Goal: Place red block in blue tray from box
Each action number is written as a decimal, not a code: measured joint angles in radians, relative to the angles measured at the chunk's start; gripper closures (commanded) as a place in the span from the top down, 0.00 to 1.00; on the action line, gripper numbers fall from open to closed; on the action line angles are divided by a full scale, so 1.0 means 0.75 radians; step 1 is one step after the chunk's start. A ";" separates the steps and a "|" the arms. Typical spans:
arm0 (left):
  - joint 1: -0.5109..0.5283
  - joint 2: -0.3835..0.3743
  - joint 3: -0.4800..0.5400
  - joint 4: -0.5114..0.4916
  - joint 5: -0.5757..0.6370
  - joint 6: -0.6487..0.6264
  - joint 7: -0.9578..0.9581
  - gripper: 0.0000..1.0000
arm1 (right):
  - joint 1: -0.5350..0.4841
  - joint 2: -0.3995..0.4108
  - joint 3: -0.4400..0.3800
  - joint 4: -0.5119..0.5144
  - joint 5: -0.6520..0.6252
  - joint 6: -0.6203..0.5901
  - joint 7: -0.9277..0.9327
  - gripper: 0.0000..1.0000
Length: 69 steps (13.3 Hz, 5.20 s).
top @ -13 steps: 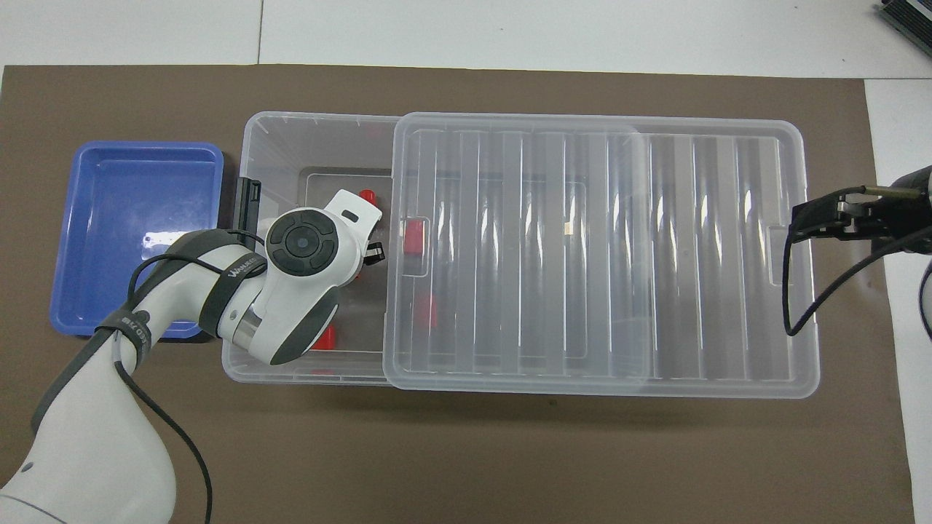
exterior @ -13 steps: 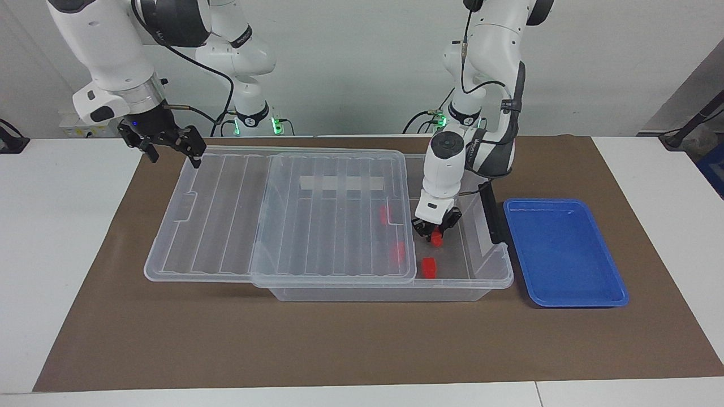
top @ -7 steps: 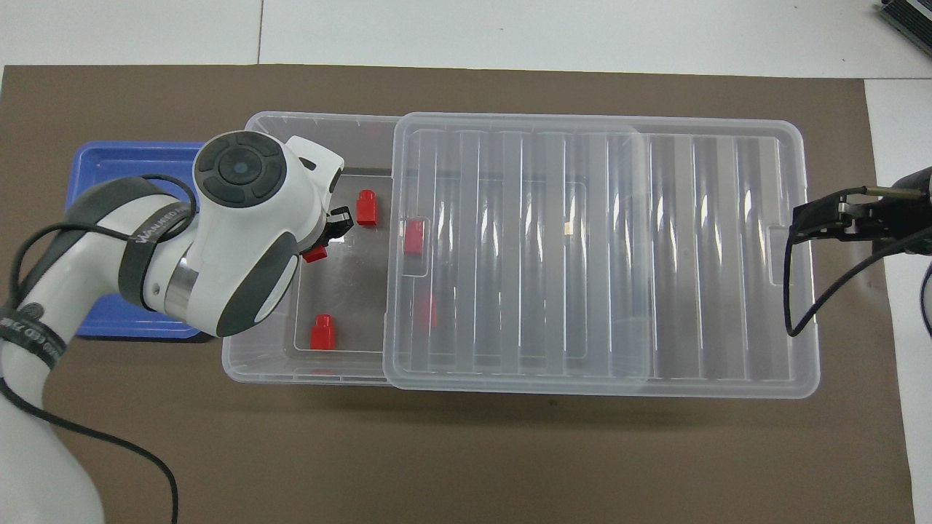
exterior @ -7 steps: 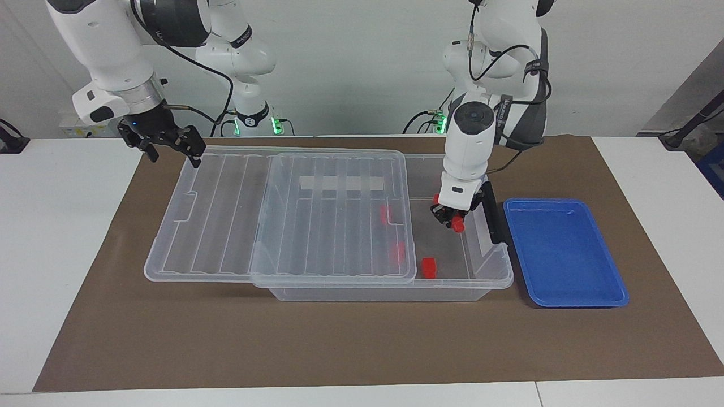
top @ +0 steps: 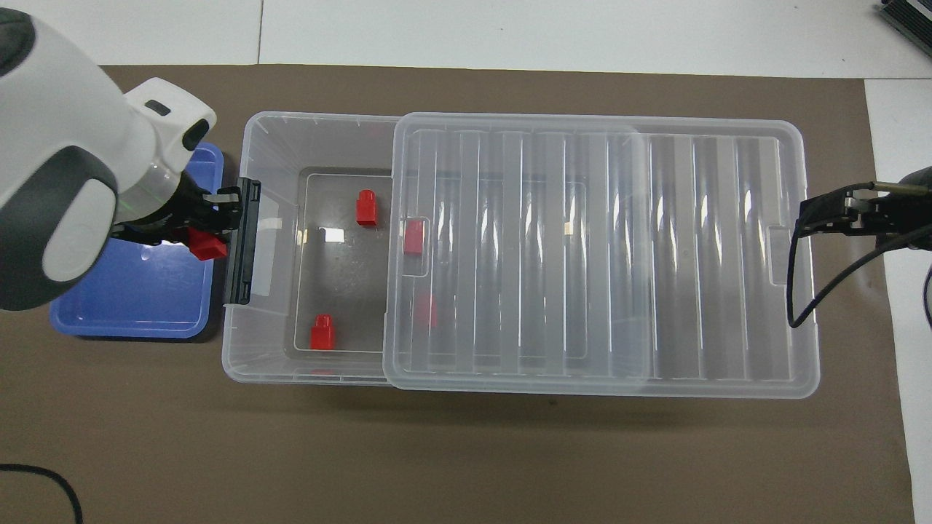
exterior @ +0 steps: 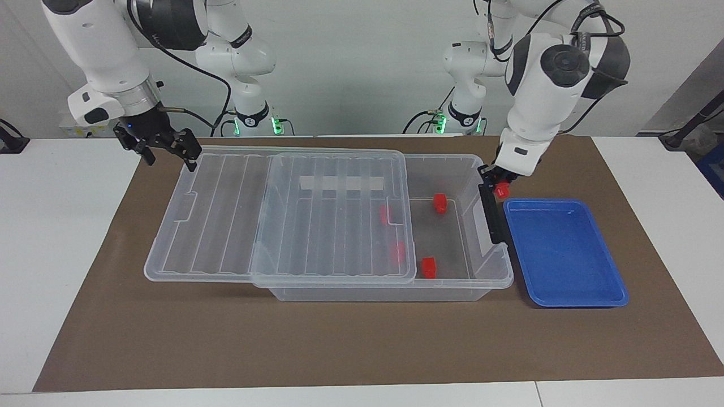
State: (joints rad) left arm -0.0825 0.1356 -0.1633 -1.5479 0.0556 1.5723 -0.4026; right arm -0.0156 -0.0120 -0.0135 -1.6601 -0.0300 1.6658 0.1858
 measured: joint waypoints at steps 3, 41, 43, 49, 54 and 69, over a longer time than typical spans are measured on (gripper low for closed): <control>0.219 -0.021 0.009 -0.010 -0.014 0.010 0.393 0.00 | -0.069 -0.014 -0.002 -0.135 0.000 0.181 -0.085 0.00; 0.521 0.224 0.007 -0.673 -0.025 1.198 0.844 0.00 | 0.247 -0.018 0.012 -0.459 0.000 0.528 -0.085 0.00; 0.521 0.222 0.006 -0.676 -0.025 1.198 0.844 0.03 | 0.298 -0.020 0.012 -0.459 0.000 0.528 -0.074 0.00; 0.520 0.219 0.004 -0.679 -0.025 1.198 0.844 1.00 | 0.328 -0.024 0.010 -0.456 0.001 0.526 -0.072 0.00; 0.497 0.117 -0.010 -0.544 -0.025 0.912 0.844 1.00 | 0.215 -0.095 -0.006 -0.422 0.001 0.424 -0.071 0.96; 0.090 -0.253 0.112 -0.431 -0.031 0.466 0.740 1.00 | 0.052 -0.001 -0.014 0.158 0.000 -0.127 -0.069 1.00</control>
State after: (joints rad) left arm -0.0150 -0.0540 -0.0790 -1.8714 0.0326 1.9221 0.1528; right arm 0.0237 -0.0125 -0.0238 -1.5419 -0.0302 1.5702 0.1338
